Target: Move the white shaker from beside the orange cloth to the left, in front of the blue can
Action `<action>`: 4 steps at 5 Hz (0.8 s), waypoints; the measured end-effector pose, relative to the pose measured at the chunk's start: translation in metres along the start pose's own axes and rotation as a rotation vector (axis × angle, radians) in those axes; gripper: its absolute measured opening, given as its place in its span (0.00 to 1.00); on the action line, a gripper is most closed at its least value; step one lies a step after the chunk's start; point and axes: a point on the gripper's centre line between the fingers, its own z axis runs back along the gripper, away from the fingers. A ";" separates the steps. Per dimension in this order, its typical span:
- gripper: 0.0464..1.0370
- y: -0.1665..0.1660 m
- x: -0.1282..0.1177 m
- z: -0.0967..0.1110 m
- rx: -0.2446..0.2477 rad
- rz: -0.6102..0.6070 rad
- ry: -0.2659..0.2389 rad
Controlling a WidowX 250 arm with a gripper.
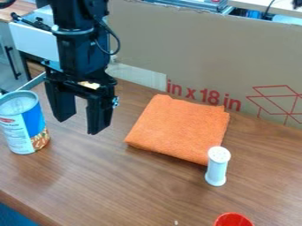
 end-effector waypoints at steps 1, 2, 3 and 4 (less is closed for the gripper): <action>0.96 -0.001 -0.001 -0.005 -0.003 -0.001 0.023; 0.96 -0.027 0.008 -0.006 0.016 -0.114 0.014; 0.96 -0.048 0.020 -0.006 -0.002 -0.205 0.001; 0.96 -0.070 0.034 -0.012 -0.010 -0.290 0.002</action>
